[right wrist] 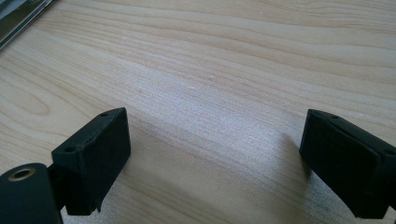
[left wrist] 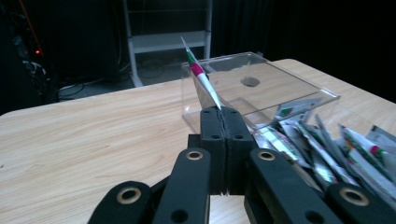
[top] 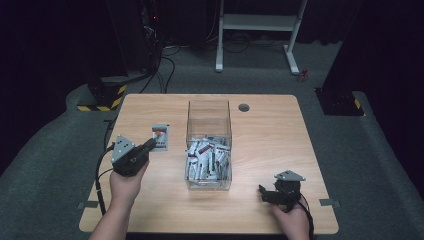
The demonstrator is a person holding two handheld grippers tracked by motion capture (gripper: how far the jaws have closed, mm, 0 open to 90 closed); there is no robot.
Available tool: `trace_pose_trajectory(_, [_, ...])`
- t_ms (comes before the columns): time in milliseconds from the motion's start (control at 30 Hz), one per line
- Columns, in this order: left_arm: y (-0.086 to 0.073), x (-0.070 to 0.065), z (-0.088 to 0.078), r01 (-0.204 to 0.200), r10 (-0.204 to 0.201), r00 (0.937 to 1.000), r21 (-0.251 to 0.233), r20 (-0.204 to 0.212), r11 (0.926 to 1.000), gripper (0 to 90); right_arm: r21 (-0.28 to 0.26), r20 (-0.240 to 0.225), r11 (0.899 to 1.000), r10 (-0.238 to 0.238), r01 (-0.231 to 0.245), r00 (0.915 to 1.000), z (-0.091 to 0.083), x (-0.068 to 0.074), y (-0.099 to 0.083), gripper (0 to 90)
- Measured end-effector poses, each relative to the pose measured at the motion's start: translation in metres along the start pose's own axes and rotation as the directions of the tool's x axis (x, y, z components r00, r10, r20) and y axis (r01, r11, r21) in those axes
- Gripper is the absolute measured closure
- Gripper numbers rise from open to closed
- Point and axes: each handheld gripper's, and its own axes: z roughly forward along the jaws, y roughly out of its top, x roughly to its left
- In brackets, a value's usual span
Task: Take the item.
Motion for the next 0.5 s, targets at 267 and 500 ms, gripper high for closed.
trace_pose_trajectory(267, [-0.002, 0.016, 0.010, 0.022, -0.022, 0.9993, 0.015, -0.031, 0.9996, 89.1, 0.000, 0.000, 1.000, 0.000, 0.000, 1.0000, 0.000, 0.000, 0.000, 8.4])
trace_pose_trajectory(500, [-0.005, 0.023, 0.020, 0.023, -0.022, 0.9990, 0.029, -0.039, 0.9993, 89.0, 0.000, 0.000, 1.000, 0.000, 0.000, 1.0000, 0.000, 0.000, 0.000, 8.4])
